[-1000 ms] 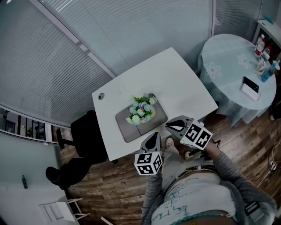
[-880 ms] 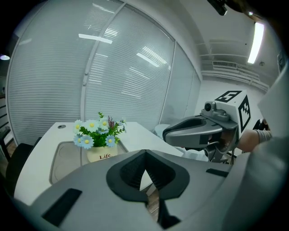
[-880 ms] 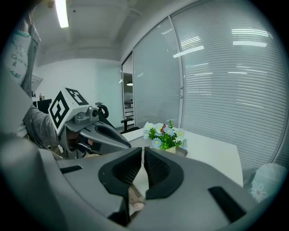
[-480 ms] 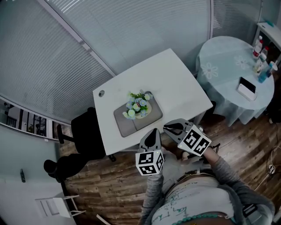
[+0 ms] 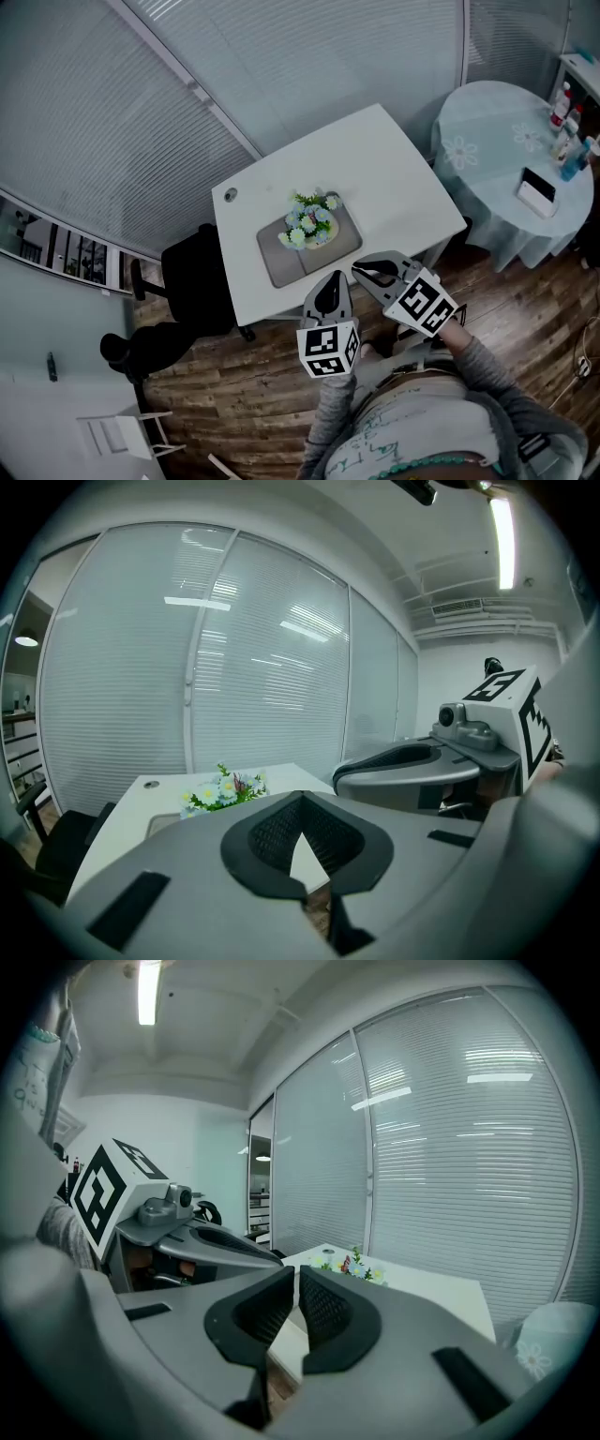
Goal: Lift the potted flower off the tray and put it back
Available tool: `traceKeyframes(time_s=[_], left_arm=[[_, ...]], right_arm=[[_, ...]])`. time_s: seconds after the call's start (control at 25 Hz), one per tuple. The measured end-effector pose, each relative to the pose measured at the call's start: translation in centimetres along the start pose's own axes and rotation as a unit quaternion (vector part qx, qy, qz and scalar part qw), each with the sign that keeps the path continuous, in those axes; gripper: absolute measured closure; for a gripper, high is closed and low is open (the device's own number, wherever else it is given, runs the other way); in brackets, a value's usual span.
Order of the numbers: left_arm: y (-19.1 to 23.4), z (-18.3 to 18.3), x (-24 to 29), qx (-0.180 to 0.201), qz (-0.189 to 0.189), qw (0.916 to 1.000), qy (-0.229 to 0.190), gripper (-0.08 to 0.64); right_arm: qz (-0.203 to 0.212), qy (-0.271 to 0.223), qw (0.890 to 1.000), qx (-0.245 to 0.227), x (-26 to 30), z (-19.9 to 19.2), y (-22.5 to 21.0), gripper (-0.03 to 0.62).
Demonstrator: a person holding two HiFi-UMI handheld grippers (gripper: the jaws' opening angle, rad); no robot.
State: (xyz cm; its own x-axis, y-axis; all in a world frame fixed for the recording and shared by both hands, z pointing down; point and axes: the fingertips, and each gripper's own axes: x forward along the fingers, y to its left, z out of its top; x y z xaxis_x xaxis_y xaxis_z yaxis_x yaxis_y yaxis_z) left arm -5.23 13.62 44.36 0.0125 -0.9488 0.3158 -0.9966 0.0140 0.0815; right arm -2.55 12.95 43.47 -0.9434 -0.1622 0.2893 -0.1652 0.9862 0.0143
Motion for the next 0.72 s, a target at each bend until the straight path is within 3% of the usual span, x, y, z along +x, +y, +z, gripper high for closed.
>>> traceKeyframes(time_s=[0.32, 0.52, 0.72], left_arm=[[1.0, 1.8, -1.7, 0.01, -0.008, 0.9997, -0.018, 0.549], [0.9, 2.5, -2.0, 0.015, -0.017, 0.9992, -0.032, 0.549], [0.6, 3.3, -2.3, 0.023, -0.024, 0.9984, -0.047, 0.549]], right_arm=[[-0.033, -0.026, 0.999, -0.002, 0.7, 2.2, 1.2, 0.561], [-0.025, -0.043, 0.998, 0.027, 0.4, 3.1, 1.9, 0.561], [-0.053, -0.049, 0.997, 0.025, -0.1, 3.5, 1.6, 0.561]])
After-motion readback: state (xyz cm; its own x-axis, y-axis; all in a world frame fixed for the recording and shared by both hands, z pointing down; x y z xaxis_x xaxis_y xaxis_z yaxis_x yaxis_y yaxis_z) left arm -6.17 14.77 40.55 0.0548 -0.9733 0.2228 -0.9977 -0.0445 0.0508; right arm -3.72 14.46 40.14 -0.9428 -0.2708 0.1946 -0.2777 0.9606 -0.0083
